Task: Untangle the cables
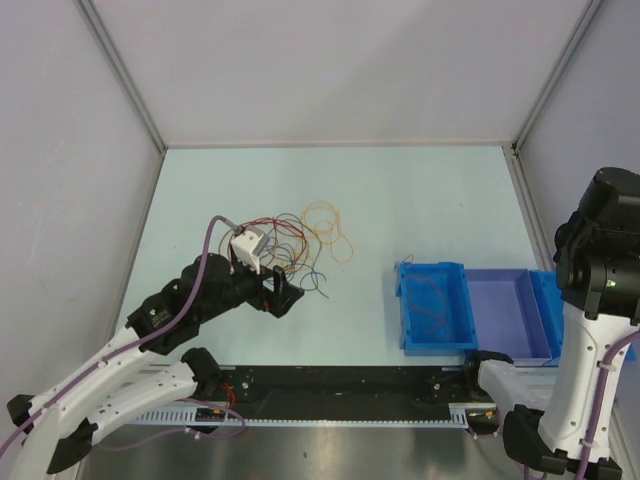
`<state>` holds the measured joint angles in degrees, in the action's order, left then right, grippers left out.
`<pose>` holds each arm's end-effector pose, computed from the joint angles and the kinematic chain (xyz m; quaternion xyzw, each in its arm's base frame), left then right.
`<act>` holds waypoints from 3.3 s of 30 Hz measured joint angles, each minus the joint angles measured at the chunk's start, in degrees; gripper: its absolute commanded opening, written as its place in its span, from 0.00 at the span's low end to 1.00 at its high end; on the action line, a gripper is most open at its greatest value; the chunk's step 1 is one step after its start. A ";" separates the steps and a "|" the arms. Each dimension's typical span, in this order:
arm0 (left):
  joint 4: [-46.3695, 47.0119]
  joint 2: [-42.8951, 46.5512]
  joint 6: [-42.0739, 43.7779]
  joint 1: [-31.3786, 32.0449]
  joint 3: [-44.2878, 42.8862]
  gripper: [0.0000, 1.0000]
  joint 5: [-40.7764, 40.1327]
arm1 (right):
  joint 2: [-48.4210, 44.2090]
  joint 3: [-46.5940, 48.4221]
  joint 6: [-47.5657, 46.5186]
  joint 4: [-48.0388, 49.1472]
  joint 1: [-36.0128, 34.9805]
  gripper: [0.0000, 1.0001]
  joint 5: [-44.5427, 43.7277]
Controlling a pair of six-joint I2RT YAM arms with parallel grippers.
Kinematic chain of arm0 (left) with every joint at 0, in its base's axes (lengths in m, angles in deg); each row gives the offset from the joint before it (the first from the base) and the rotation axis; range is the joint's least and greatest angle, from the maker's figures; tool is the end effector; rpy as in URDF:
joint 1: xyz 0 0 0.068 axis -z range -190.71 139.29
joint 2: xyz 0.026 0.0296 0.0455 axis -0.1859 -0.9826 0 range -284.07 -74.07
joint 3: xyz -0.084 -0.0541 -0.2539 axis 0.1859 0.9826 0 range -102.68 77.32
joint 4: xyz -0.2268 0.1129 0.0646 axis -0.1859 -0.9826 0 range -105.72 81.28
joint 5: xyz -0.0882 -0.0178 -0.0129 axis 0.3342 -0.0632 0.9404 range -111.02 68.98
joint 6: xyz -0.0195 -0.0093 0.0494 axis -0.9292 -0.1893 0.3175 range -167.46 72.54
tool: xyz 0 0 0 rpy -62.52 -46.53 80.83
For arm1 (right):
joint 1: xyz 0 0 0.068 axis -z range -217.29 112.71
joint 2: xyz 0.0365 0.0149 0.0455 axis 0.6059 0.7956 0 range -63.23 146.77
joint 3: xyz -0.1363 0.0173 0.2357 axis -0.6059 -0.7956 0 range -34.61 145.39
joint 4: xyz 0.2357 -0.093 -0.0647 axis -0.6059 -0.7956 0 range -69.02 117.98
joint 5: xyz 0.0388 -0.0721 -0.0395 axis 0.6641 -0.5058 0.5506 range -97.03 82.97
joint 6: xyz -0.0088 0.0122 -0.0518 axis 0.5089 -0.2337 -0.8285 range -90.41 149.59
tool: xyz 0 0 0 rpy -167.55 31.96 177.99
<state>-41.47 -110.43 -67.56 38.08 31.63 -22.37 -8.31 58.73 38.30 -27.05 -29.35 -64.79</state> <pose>0.0928 -0.1047 0.3254 0.2008 0.8114 -0.3023 0.4582 0.1069 -0.0452 0.5022 0.3872 0.6529 -0.3837 0.5259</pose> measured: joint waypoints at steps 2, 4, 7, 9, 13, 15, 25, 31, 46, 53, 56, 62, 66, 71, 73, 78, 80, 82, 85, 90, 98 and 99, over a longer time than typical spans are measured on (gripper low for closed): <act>0.00 -0.09 0.00 0.22 0.02 1.00 0.02 | -0.31 -1.40 -0.02 0.37 2.51 0.00 -0.33; -0.02 -0.35 0.00 0.79 0.04 1.00 0.04 | -1.11 -3.89 -0.02 1.14 5.38 0.00 -0.15; -0.02 -1.07 0.00 2.29 0.04 1.00 0.02 | -2.12 -7.45 0.02 1.68 9.18 0.00 0.42; -0.02 -1.66 0.00 3.34 0.04 1.00 0.04 | -2.45 -8.94 0.07 1.81 11.06 0.00 1.05; -0.07 -3.04 0.00 4.70 0.04 0.99 -0.02 | -2.10 -9.75 0.61 2.32 14.91 0.00 2.32; -0.28 -3.58 0.00 5.20 0.04 1.00 -0.13 | -1.62 -9.75 0.74 2.71 16.20 0.00 2.91; -0.90 -3.61 0.00 6.86 0.04 1.00 -1.79 | -0.50 -9.86 1.70 4.02 18.12 0.87 4.79; -0.92 -3.58 -0.04 7.13 0.04 1.00 -2.67 | -0.57 -9.86 1.84 4.35 18.36 0.89 5.70; -1.44 -3.52 -0.74 7.26 0.04 1.00 -6.54 | -2.60 -10.25 3.39 4.39 18.82 0.88 21.77; -3.10 -7.19 -2.71 7.32 -0.15 1.00 -12.87 | -4.28 -13.49 6.16 6.62 18.80 0.88 42.32; -4.07 -10.88 -4.15 7.34 -1.03 1.00 -16.11 | -4.39 -15.26 8.20 8.26 18.73 0.89 49.09; -4.63 -18.18 -7.76 6.78 -4.76 1.00 -22.47 | -4.79 -20.61 12.63 11.39 16.39 0.88 56.96; -3.32 -23.43 -9.75 3.87 -7.19 0.96 -23.91 | -4.61 -23.37 15.34 13.66 12.31 0.86 61.59; -0.33 -29.57 -10.86 1.33 -8.55 0.95 -23.58 | -3.78 -26.34 16.57 15.69 2.86 0.84 61.66; 0.70 -31.61 -11.41 1.20 -8.66 0.93 -22.86 | -3.41 -27.58 17.00 16.37 -1.60 0.82 61.31; 2.89 -36.28 -13.97 1.20 -8.76 0.89 -20.02 | -1.92 -30.23 18.01 17.44 -12.37 0.81 60.72; 3.74 -37.62 -15.13 1.20 -8.76 0.87 -18.84 | -1.03 -31.17 18.32 17.73 -16.70 0.81 59.60; 4.81 -38.77 -16.06 1.20 -8.76 0.85 -17.49 | -0.24 -32.11 18.58 18.03 -20.96 0.81 58.25; 6.75 -41.44 -17.64 1.20 -8.74 0.83 -14.82 | 1.11 -33.40 18.75 18.36 -26.97 0.80 55.98; 9.14 -46.31 -19.10 1.55 -8.74 0.80 -13.49 | 2.54 -33.57 18.78 18.93 -31.52 0.80 53.48; 10.64 -53.77 -21.11 2.10 -8.74 0.75 -12.94 | 2.84 -34.23 18.67 18.86 -33.57 0.80 51.47; 10.84 -54.49 -21.33 2.10 -8.76 0.73 -12.94 | 2.84 -34.29 18.64 18.86 -33.68 0.80 51.21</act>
<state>-30.63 -164.92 -88.89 40.18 22.87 -35.30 -5.47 24.43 56.94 -8.18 -63.03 -13.58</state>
